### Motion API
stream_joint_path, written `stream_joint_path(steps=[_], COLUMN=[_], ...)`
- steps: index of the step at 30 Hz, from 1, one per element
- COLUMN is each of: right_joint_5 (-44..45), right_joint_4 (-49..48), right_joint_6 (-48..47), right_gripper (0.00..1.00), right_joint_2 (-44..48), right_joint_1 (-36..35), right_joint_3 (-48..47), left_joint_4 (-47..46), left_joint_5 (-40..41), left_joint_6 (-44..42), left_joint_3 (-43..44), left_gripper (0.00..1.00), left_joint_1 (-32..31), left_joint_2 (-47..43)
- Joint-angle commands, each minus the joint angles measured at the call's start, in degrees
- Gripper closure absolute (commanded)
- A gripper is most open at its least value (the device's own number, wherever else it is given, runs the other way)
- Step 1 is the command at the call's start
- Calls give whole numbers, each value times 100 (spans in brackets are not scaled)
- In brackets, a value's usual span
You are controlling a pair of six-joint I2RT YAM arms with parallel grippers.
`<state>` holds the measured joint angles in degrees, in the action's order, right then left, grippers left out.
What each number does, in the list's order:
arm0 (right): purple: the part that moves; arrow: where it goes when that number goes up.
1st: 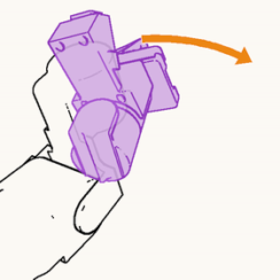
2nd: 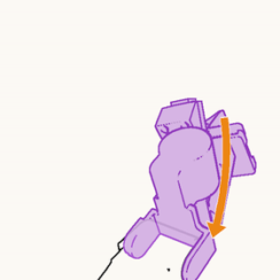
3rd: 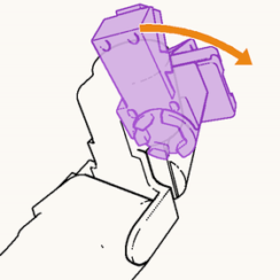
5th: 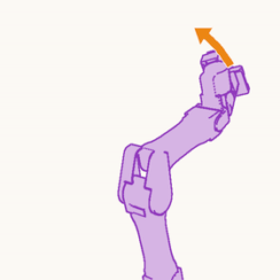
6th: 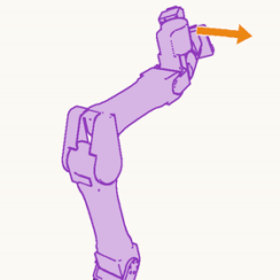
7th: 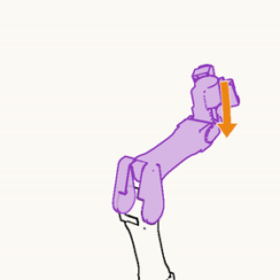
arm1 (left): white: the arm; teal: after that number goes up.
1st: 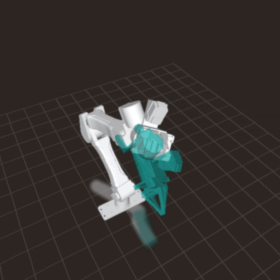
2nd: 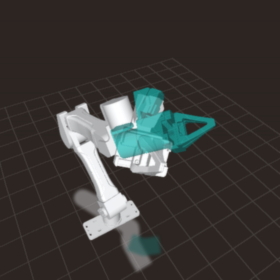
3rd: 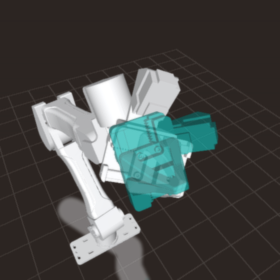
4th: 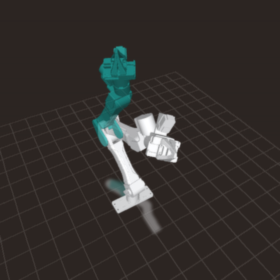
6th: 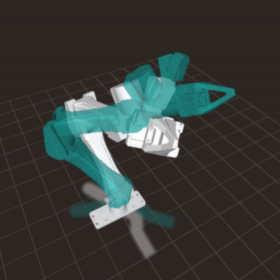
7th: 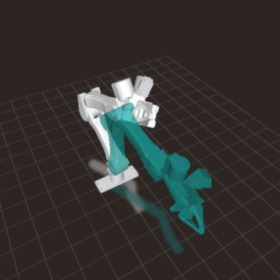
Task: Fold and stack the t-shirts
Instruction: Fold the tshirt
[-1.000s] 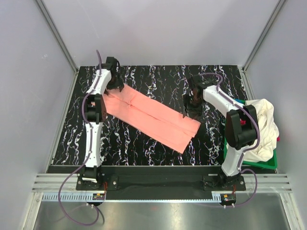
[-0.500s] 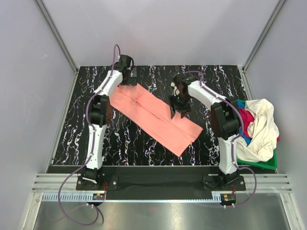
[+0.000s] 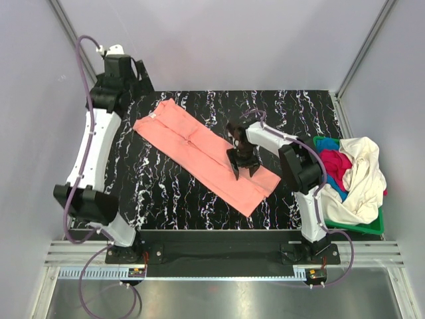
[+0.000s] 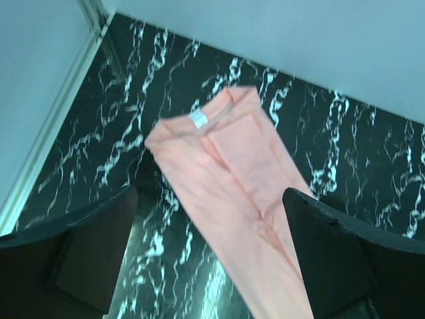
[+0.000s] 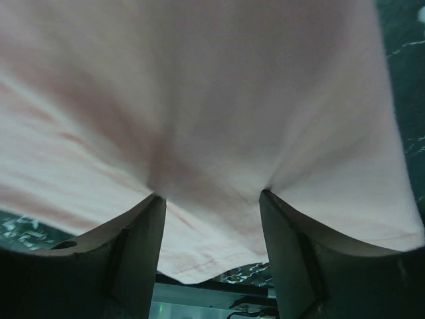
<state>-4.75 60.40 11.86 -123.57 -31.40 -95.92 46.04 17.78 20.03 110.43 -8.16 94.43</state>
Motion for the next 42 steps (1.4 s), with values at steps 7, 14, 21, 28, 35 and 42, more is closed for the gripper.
stream_joint_path(steps=[7,14,21,28,35,42], right_joint_5=[476,-1589,-535,-316,-579,-649], right_joint_4=[-222,-1012,-407,-82,-248,-380], right_joint_6=[1054,2312,2119,1566,1469,1363], right_gripper=[34,33,26,26,25,25], right_joint_2=[87,1262,2424,2935,2909,2663], right_joint_1=[-1411,-2213,-1266,45,441,644], right_joint_3=[882,689,354,1031,1321,1330], left_joint_4=[573,-418,-307,800,1171,696], left_joint_5=[-12,-485,-136,1130,869,-834], left_joint_6=[431,194,220,1360,2242,1864], left_joint_3=[-2042,-2852,-1685,432,954,1313], left_gripper=[1,2,6,5,6,13], left_joint_1=[-36,-45,-545,-924,-898,-950], left_joint_2=[-1137,-902,1283,3201,4144,4873])
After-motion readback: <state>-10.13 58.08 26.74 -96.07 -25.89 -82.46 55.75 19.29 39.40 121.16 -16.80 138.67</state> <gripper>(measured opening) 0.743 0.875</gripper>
